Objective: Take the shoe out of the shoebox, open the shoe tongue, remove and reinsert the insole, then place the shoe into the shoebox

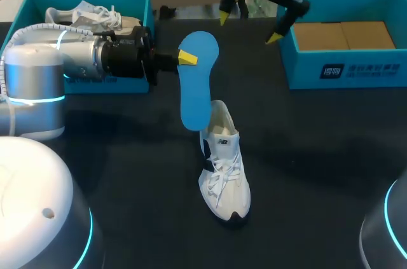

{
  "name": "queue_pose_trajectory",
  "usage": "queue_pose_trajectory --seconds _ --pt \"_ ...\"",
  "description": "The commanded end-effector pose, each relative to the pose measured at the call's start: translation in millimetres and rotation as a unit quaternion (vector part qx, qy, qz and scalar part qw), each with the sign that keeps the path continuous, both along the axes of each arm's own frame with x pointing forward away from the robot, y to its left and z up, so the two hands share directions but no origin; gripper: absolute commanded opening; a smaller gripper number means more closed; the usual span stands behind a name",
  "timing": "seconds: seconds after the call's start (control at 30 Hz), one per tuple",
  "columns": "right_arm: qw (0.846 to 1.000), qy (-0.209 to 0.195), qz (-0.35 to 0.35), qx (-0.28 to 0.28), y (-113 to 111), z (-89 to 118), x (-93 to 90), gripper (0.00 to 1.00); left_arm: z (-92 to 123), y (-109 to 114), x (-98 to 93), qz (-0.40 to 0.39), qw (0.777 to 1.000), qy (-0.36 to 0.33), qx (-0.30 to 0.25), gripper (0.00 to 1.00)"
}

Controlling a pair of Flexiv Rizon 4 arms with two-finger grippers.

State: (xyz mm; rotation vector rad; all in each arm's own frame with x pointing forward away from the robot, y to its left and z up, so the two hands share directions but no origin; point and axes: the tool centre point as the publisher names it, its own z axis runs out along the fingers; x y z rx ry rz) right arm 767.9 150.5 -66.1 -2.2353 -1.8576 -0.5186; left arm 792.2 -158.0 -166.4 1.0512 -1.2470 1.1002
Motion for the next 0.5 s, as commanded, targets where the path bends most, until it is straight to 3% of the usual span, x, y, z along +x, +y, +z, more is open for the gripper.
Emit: queue_pose_trajectory --seconds 0.03,0.5 --pt "0.963 -0.046 0.027 0.264 -8 -11 4.1 1.0 0 0 -1.0 0.001 1.0 0.0 0.001 0.0" --pt "0.934 -0.038 0.029 0.354 -21 -35 8.4 1.0 0 0 -1.0 0.001 1.0 0.0 0.001 0.0"
